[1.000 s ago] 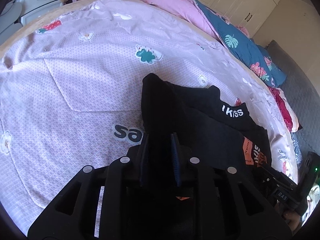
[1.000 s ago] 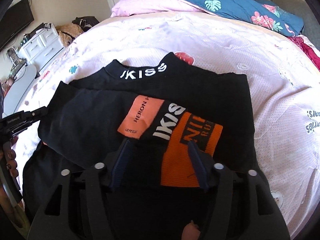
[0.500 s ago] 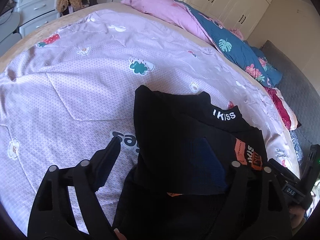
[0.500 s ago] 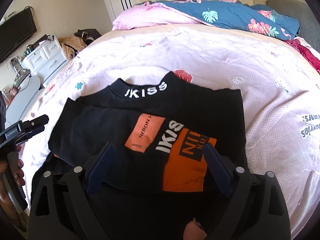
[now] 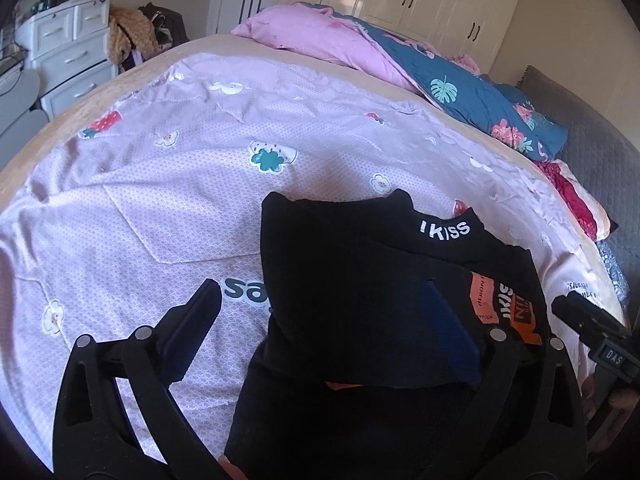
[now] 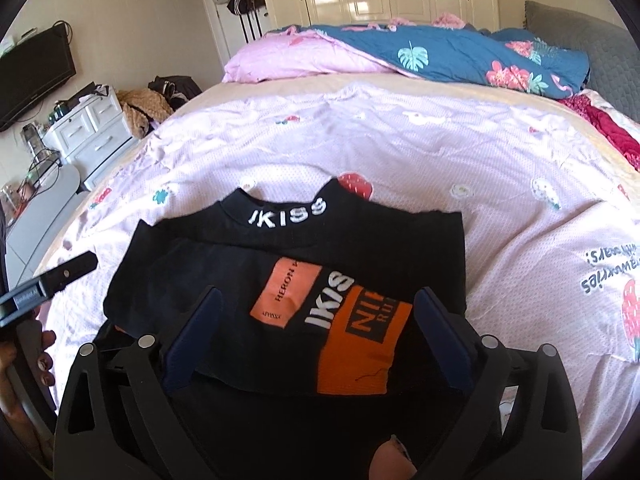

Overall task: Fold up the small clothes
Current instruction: 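Move both open tools over the black shirt toward its hem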

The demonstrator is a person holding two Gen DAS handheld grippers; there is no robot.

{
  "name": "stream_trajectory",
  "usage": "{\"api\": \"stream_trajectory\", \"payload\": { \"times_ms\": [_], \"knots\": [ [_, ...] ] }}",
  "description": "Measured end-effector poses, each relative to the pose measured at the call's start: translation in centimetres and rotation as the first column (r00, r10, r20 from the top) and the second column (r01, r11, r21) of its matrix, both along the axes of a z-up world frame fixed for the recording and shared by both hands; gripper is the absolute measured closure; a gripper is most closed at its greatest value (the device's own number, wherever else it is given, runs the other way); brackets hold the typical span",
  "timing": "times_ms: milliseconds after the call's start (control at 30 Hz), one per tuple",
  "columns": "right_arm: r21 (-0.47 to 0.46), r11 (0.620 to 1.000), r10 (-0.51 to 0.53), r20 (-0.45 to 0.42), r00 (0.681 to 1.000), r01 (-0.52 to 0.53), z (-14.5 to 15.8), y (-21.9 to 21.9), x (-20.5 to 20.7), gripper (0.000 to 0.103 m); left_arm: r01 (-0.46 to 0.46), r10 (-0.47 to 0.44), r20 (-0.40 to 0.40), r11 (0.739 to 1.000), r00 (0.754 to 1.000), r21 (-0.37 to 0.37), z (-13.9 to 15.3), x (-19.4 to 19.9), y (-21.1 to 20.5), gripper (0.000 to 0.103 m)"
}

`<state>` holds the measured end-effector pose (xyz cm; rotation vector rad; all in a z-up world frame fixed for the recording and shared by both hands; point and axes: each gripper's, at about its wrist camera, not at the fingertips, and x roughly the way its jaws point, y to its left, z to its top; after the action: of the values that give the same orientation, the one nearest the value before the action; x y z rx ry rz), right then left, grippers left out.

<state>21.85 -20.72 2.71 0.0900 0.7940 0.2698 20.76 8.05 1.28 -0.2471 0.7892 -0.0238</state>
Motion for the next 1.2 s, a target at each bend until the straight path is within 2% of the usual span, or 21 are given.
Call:
{"api": "stream_trajectory", "payload": {
  "times_ms": [200,633,800,1200],
  "knots": [
    [0.017,1.0,-0.003,0.055,0.998,0.002,2.0,-0.4,-0.9,0.007,0.029,-0.029,0.021,0.999,0.999,-0.014,0.6,-0.8,-0.9,0.009],
    [0.037,0.999,-0.011,0.156,0.988,0.005,5.8,-1.5,-4.7,0.006,0.073,-0.074,0.064,0.997,0.995,0.015,2.5,-3.2,-2.5,0.009],
    [0.044,0.999,0.002,0.16,0.987,-0.01,6.2,-2.0,-6.4,0.006,0.09,-0.09,0.081,0.996,0.993,-0.004,3.4,-4.2,-2.9,0.009],
    [0.108,0.994,0.003,0.147,0.989,-0.019,6.4,-3.9,-9.4,0.006,0.124,-0.125,0.11,0.992,0.986,0.016,4.2,-7.4,-4.1,0.009]
  ]
}}
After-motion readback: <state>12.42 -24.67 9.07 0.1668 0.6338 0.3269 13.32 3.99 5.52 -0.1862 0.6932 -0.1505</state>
